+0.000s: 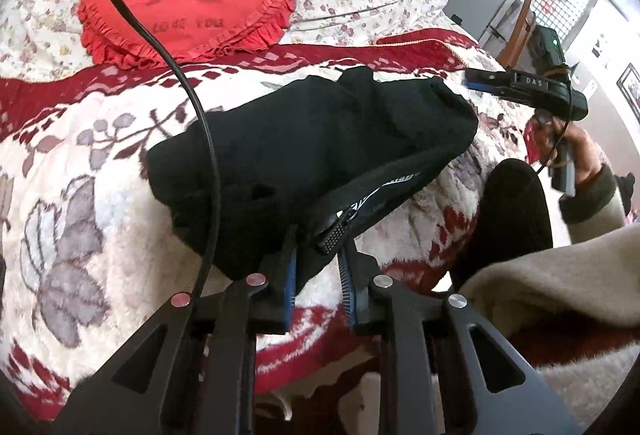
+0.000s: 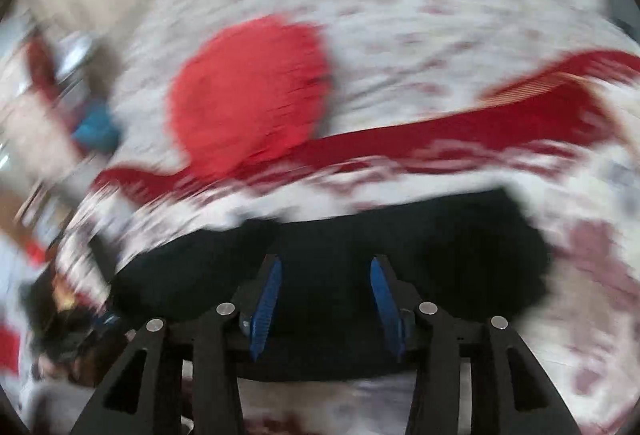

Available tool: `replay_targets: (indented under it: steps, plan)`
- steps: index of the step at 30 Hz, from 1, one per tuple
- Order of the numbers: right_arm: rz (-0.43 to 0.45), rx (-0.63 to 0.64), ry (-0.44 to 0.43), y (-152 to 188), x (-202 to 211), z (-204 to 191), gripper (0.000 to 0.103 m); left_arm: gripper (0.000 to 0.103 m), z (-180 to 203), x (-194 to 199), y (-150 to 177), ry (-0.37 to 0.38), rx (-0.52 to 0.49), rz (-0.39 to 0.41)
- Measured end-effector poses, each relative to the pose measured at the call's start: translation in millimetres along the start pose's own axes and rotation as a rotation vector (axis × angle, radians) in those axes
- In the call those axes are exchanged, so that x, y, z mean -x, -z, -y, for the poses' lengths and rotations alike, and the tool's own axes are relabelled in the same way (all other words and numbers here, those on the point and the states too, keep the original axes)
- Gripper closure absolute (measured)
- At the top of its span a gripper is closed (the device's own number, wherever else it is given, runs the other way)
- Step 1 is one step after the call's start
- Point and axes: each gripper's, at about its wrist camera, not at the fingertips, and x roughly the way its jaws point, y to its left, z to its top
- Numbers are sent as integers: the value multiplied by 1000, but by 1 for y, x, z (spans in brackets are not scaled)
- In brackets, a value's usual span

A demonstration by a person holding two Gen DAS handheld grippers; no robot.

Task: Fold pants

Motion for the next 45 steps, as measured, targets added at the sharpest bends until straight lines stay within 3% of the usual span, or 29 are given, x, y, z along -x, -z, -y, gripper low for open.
replay_targets:
  steps: [2, 3, 5, 7, 11, 14, 16, 17, 18, 20, 21, 22, 23, 29, 35, 40, 43, 45]
  plan:
    - [-59, 57, -92, 5, -31, -35, 58, 76, -2, 0, -2, -5, 12, 12]
    - [-81, 74, -106, 7, -40, -44, 58, 66, -4, -2, -6, -18, 29, 29]
    - [-117, 140, -84, 11, -58, -67, 58, 57, -4, -7, -15, 4, 49, 64]
    - [-128, 172, -59, 12, -68, -76, 58, 57, -3, -14, -25, 8, 54, 86]
    - [-120, 112, -91, 5, -76, -73, 54, 57, -6, -14, -29, 0, 72, 86]
    - [-79, 174, 7, -11, -90, -79, 53, 57, -20, 4, -24, -20, 114, 116]
    - [-74, 237, 39, -23, -99, -82, 48, 48, -31, 15, -20, -39, 152, 126]
    - [-86, 269, 48, -28, -107, -84, 40, 33, -38, 19, -18, -58, 171, 130]
    - [-109, 296, 51, -31, -116, -85, 37, 29, -45, 22, -17, -82, 190, 138]
    - [-187, 327, 15, -32, -135, -82, 39, 29, -58, 25, -13, -97, 231, 152]
    - [-221, 328, -14, -31, -142, -79, 47, 29, -65, 24, -10, -89, 255, 148]
    - [-239, 327, -36, -29, -147, -75, 77, 29, -71, 20, -9, -81, 276, 143]
    - [-234, 335, -18, -27, -149, -73, 93, 29, -75, 16, -8, -78, 290, 138]
    - [-155, 361, 13, -39, -140, -72, 95, 29, -69, -19, -22, -47, 271, 75]
    - [-65, 320, 118, -68, -149, -65, 97, 29, -66, -29, -53, -97, 236, 121]
    - [-126, 257, 147, -59, -182, -49, 97, 29, -82, -51, -58, -173, 249, 67]
    - [-108, 225, 142, -57, -168, -49, 90, 29, -94, -49, -54, -140, 327, 69]
    - [-56, 219, 136, -55, -141, -56, 73, 29, -99, -34, -48, -129, 365, 104]
